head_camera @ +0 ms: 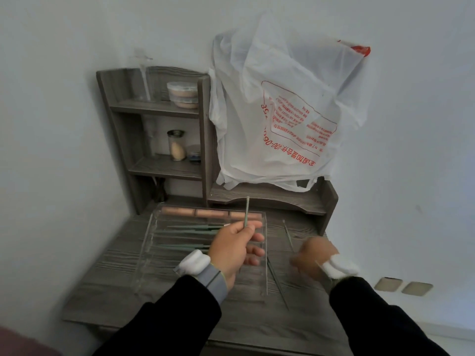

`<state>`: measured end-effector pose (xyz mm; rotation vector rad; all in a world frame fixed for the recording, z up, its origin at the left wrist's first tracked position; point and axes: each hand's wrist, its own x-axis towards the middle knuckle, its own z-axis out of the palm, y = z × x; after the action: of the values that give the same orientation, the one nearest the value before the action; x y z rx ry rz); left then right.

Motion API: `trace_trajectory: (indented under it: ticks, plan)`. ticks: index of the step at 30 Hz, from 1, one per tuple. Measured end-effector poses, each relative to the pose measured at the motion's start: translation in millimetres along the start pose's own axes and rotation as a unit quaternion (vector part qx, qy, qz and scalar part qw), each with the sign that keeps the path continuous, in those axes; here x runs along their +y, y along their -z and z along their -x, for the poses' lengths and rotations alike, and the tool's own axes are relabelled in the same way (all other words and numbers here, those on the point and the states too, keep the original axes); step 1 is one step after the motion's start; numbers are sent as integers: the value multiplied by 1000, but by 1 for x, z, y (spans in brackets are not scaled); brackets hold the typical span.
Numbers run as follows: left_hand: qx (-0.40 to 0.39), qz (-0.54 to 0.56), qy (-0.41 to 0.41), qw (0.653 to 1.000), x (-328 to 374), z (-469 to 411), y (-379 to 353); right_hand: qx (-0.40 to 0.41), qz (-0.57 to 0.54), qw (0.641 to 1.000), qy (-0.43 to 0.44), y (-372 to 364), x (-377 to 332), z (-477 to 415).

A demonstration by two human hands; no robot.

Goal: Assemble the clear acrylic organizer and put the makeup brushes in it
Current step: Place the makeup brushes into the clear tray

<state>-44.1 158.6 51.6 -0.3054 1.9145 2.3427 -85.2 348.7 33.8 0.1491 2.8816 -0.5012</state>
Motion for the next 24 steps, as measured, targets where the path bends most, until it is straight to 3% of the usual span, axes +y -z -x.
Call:
trace_trajectory:
  ticks: [5, 14, 17, 19, 24]
  plan:
    - [-1, 17, 15, 1000, -8, -2, -12, 91, -171, 980, 53, 4, -22, 26]
    - [-6, 6, -17, 1000, -10, 2, -18, 75, -217, 957, 180, 2, -57, 42]
    - [24, -48, -12, 998, -12, -2, -5, 110, -259, 951, 131, -1, -42, 30]
    - [46, -65, -11, 997, -14, -2, 3, 118, -217, 966, 79, -4, -29, 16]
    - [47, -54, 8, 997, -16, 3, 7, -24, -23, 998, 48, -32, -11, 4]
